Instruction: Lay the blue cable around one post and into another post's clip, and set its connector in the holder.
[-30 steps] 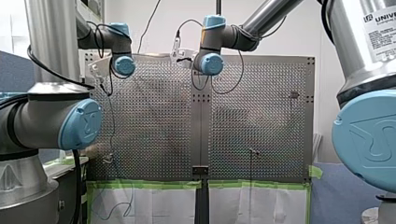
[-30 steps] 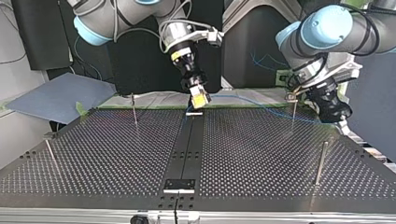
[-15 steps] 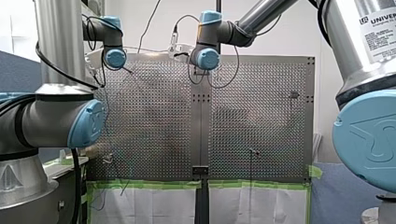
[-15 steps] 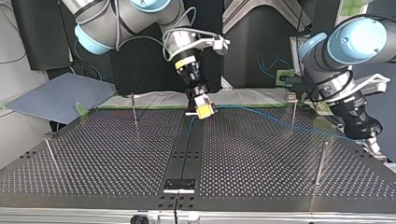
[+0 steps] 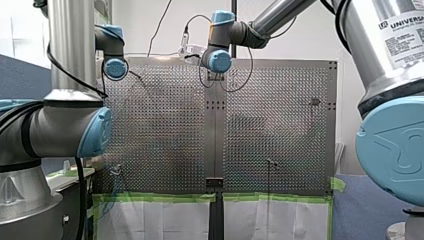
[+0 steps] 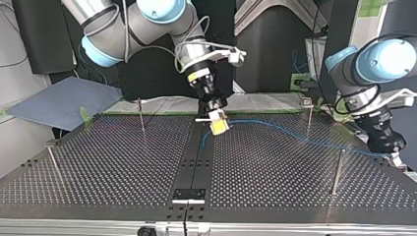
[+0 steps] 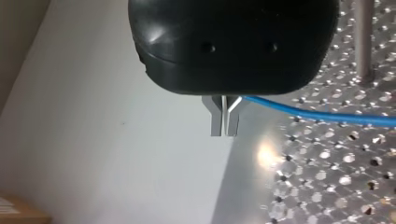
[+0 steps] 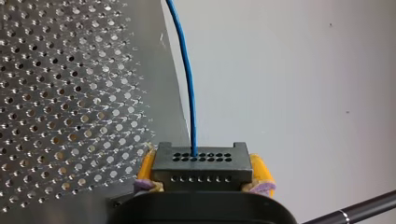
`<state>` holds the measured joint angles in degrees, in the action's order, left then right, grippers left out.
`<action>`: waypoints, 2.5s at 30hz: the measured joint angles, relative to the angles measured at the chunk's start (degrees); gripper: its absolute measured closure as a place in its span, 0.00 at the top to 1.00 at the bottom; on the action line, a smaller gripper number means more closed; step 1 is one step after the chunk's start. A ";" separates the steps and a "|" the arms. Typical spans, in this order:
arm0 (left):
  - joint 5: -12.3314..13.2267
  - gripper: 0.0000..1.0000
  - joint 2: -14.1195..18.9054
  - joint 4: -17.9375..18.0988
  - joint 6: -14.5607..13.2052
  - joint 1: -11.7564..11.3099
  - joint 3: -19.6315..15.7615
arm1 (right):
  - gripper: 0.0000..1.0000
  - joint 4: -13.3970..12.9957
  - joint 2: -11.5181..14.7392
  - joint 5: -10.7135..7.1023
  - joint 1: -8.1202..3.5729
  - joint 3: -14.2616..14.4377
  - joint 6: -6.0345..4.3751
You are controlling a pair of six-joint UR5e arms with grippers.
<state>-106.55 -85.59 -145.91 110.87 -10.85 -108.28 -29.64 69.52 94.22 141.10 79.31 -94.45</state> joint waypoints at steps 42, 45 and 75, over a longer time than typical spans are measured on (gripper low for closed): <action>4.87 0.07 -9.61 -1.65 7.78 -3.29 9.95 | 0.00 1.32 -5.99 -1.51 -0.78 -6.73 0.83; 5.71 0.07 -9.76 -0.73 9.17 -3.58 9.84 | 0.00 1.44 -6.38 -1.50 -0.81 -6.81 0.88; 11.98 0.07 -13.65 4.14 14.25 -4.20 7.00 | 0.00 3.39 -7.48 -1.25 -2.18 -6.80 0.89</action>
<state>-94.57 -99.24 -141.76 125.13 -15.06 -101.28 -26.25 62.03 92.97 138.93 72.52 -93.56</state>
